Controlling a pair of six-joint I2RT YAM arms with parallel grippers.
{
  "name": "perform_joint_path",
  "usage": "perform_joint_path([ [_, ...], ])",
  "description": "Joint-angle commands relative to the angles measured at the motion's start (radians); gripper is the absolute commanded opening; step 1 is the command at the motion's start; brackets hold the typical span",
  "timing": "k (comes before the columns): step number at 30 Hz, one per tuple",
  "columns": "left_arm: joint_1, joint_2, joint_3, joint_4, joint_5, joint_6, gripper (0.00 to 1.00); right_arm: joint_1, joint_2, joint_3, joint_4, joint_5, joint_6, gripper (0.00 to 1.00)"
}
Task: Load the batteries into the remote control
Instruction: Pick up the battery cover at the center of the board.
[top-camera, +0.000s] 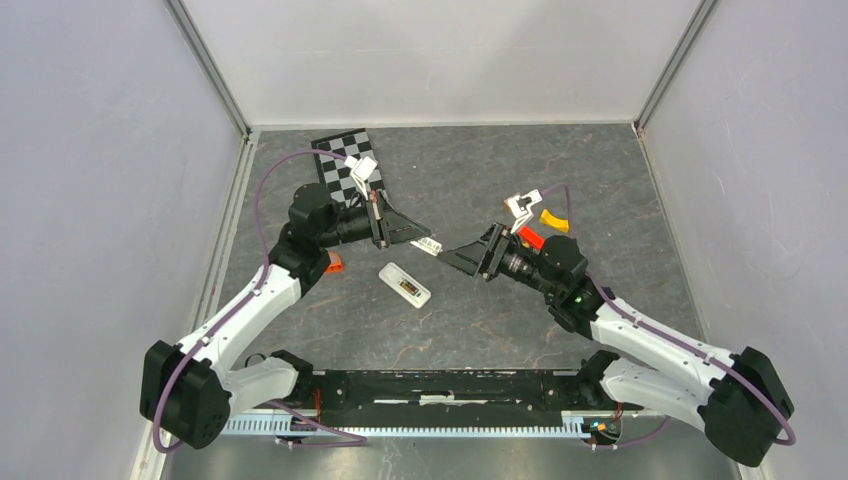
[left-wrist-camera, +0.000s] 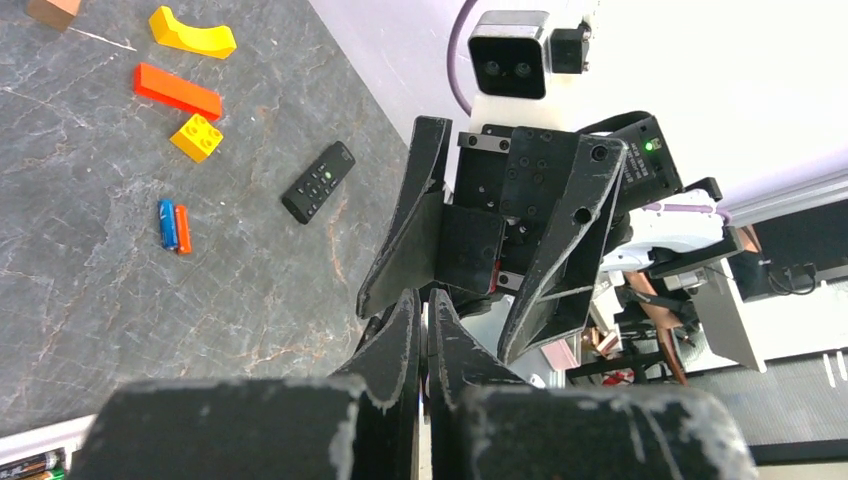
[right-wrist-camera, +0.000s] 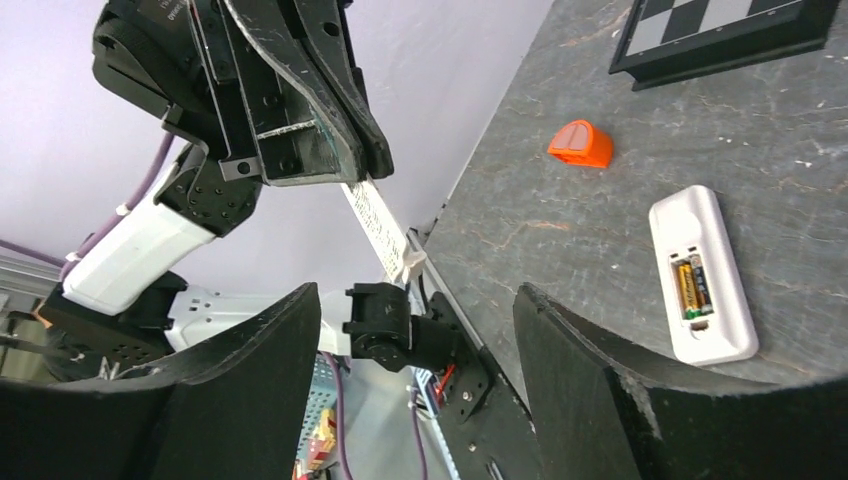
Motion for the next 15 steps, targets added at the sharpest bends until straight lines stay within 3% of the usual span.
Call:
perform_joint_path([
  [1, 0.006, 0.009, -0.002, 0.074, 0.021, -0.091, 0.02, 0.0, 0.034, -0.001, 0.138, -0.02, 0.053, 0.74],
  [10, 0.005, 0.003, -0.014, 0.098, 0.022, -0.107, 0.02, 0.0, 0.108, 0.014, 0.236, -0.018, 0.107, 0.45],
  [15, 0.006, 0.005, -0.021, 0.116, 0.021, -0.118, 0.02, 0.0, 0.125, 0.013, 0.278, -0.034, 0.133, 0.37],
])
